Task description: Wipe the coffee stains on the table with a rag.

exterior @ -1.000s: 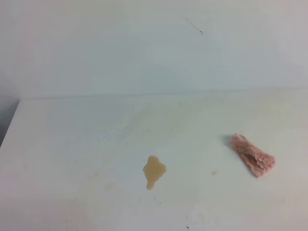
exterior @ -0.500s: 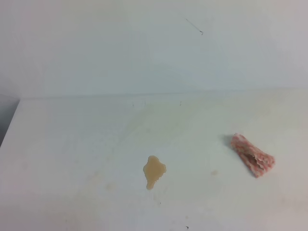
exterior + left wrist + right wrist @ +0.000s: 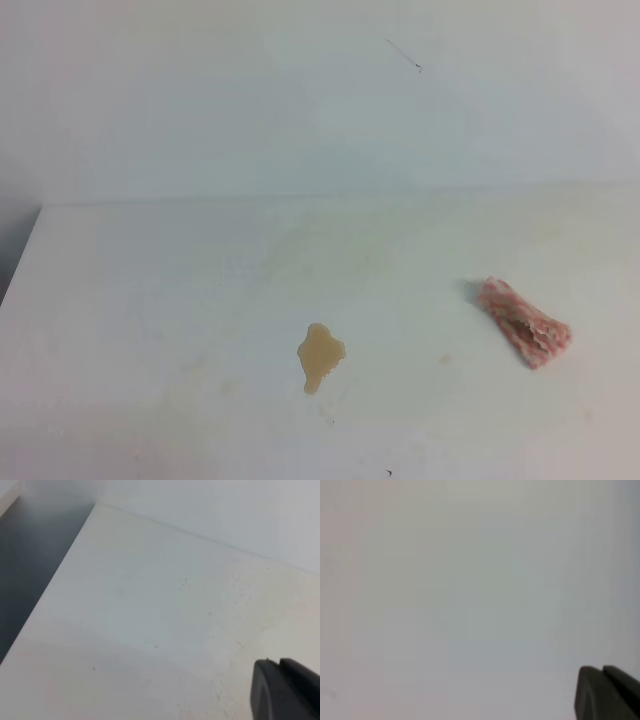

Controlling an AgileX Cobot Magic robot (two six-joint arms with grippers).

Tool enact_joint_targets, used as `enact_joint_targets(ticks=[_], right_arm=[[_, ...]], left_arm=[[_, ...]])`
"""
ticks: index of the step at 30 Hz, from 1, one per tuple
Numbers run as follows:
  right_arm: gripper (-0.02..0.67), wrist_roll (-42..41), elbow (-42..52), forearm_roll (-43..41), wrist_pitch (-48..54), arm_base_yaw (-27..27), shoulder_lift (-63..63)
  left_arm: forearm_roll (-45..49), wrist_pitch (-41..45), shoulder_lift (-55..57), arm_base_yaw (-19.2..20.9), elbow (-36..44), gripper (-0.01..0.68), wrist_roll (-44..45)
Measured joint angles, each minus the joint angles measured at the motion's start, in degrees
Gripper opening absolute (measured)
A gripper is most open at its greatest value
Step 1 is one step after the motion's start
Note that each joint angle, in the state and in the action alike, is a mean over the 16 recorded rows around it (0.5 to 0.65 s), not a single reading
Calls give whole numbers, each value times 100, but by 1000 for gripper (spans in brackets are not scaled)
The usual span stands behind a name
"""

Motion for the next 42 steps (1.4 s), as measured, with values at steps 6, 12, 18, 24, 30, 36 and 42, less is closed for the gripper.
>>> enact_joint_targets(ticks=[6,12,18,24,30,36,42], right_arm=[[-4,-143,-533,53,-460,0,18],[-4,-450,-1494,42,-309,0,297],[-4,-757,-2634,7,516,0,1066],[-4,-848,-3708,87,2184,0,2321],[-4,-870,-4439,513,3889,0,3573],[-4,-873,-4743,1342,4865,0,4501],[-3,-1046,-4779,2248,5171,0,5181]], left_arm=[[0,0,0,-13,0,-1,0],[0,0,0,-34,0,-1,0],[0,0,0,-54,0,-1,0],[0,0,0,-56,0,-1,0],[0,0,0,-56,0,-1,0],[0,0,0,-56,0,-1,0],[0,0,0,-56,0,-1,0]])
